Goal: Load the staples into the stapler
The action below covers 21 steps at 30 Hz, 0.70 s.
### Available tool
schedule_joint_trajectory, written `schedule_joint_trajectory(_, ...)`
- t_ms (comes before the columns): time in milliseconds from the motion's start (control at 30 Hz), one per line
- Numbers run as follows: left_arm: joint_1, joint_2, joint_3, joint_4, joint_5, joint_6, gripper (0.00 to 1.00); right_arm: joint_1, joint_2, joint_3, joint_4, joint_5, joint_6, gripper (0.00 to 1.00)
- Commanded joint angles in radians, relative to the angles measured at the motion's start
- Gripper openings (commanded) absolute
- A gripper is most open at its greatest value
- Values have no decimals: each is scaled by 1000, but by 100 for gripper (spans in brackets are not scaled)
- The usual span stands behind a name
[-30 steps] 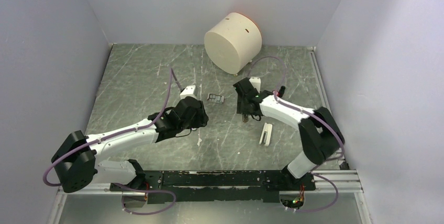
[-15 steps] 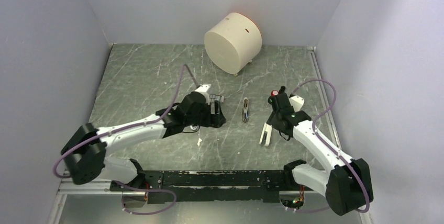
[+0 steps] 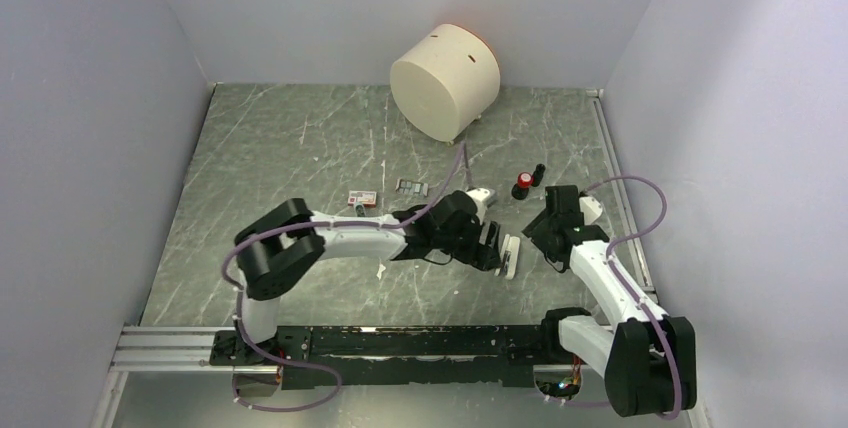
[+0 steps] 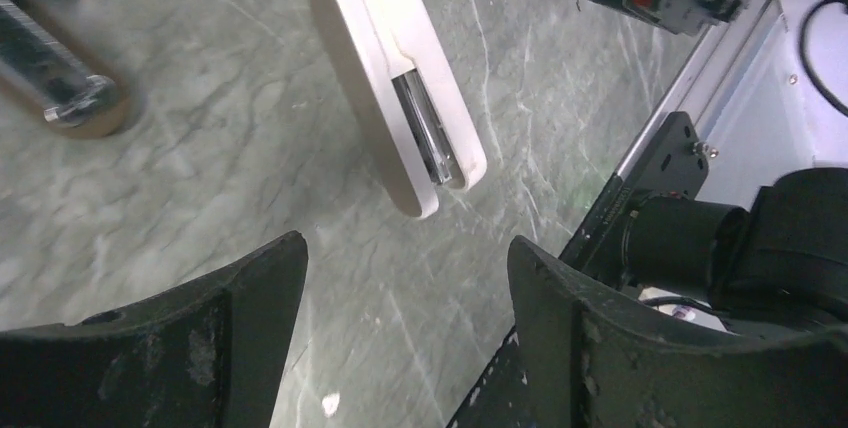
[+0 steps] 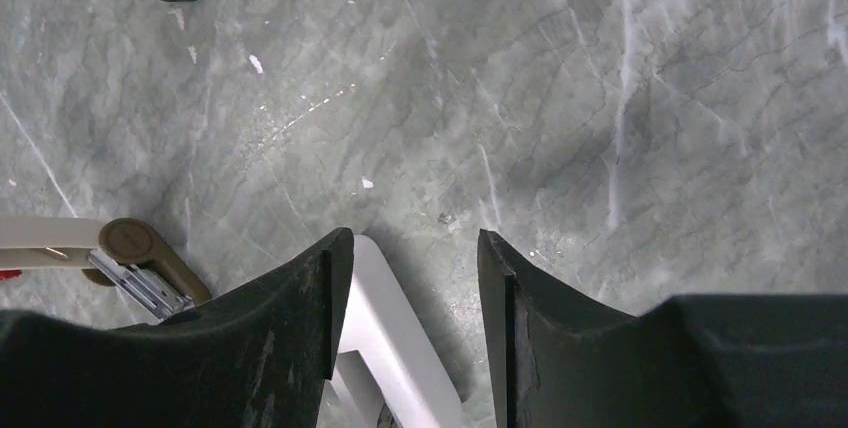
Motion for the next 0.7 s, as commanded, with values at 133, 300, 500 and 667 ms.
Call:
schedule_joint_trajectory(133,-36,151,160,1,45,35,62,-57,-39,-59,79,-114,-5,52)
schedule_joint_trajectory(300,-50,195,194,-39,-13,58,51,-58,-51,-77,93,-126,-8,52)
schedule_joint_trajectory(500,-54,245,232,-53,-38,60,44,-60,-51,-81,99,-126,-20,52)
schedule_joint_trajectory(667,-56,265,257,-82,-68,60,36,-60,-63,-79,88,-121,-27,52)
